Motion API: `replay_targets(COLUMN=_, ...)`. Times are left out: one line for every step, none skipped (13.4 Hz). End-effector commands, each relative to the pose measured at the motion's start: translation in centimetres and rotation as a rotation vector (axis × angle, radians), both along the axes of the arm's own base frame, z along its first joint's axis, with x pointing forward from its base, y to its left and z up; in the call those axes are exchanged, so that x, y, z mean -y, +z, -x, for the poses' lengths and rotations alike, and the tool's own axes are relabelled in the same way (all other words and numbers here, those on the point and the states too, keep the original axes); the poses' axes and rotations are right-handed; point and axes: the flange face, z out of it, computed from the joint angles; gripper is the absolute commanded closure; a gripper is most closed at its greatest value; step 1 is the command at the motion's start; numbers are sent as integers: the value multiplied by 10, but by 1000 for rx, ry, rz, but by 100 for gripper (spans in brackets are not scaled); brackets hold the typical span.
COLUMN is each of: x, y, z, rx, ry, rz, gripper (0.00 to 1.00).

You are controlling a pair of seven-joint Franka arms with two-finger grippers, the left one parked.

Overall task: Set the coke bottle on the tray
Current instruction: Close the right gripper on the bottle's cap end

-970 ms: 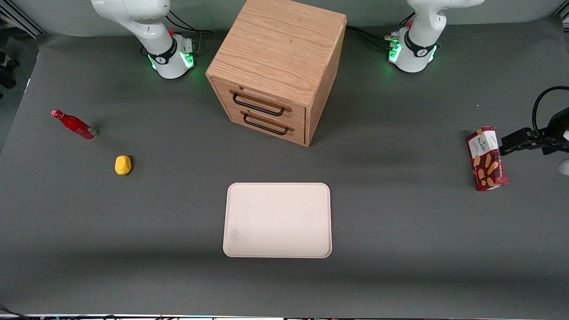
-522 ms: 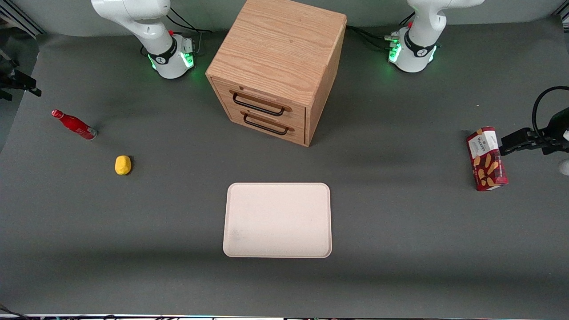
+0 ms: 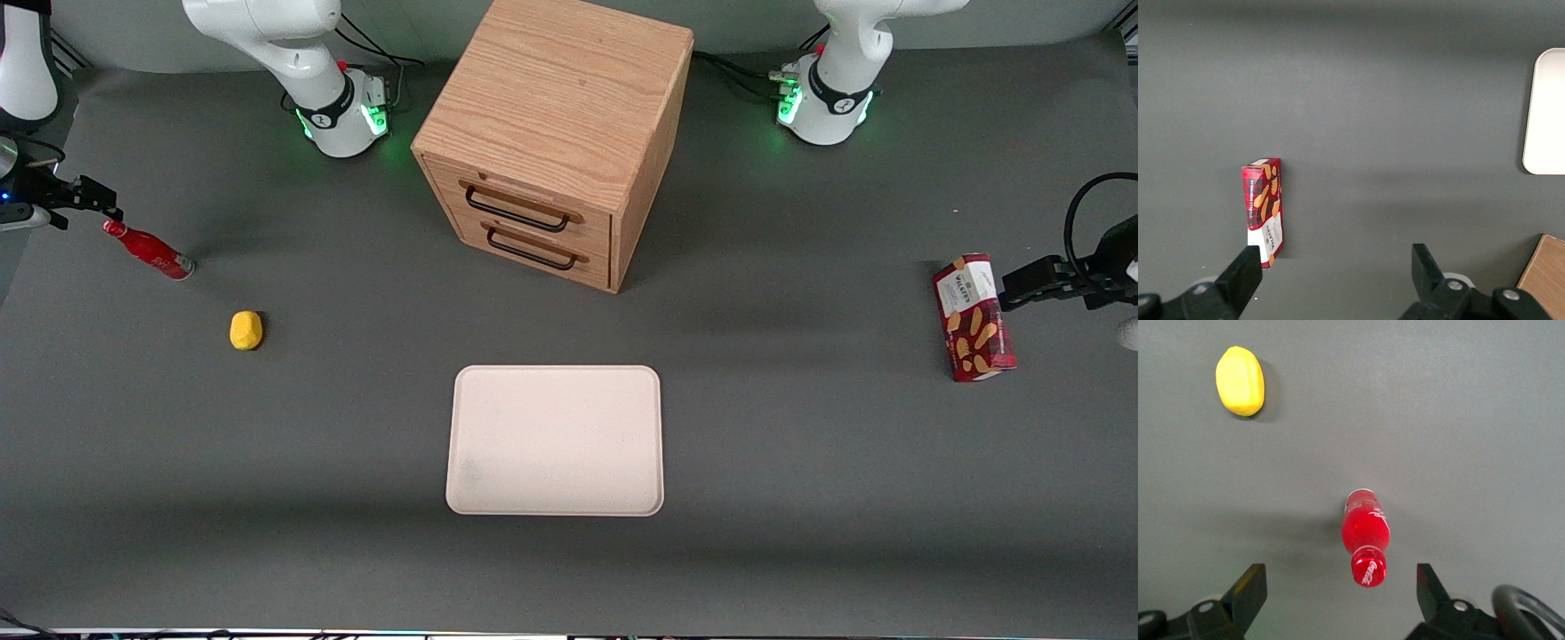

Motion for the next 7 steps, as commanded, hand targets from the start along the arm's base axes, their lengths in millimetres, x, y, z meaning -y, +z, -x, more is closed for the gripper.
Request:
replay_targets(x=7, y=-15, z=8, rx=10, ry=8, rz=15, gripper=1)
replay_targets(x=11, y=-20, z=13, rx=12, ry=-1, rz=11, gripper=1)
replay_targets(x=14, y=-27, z=17, rx=18, ry=0, rz=11, gripper=1)
replay_targets(x=19, y=-36, z=22, rx=17, ry=-2, rz=13, gripper=1)
replay_targets(x=22, y=-44, z=25, rx=20, ry=-5, rz=18, gripper=1)
replay_targets(x=23, y=-48, z=26, rx=21, ry=-7, rz=22, gripper=1)
replay_targets(x=21, y=-53, z=27, rx=12, ry=-6, rz=18, gripper=1)
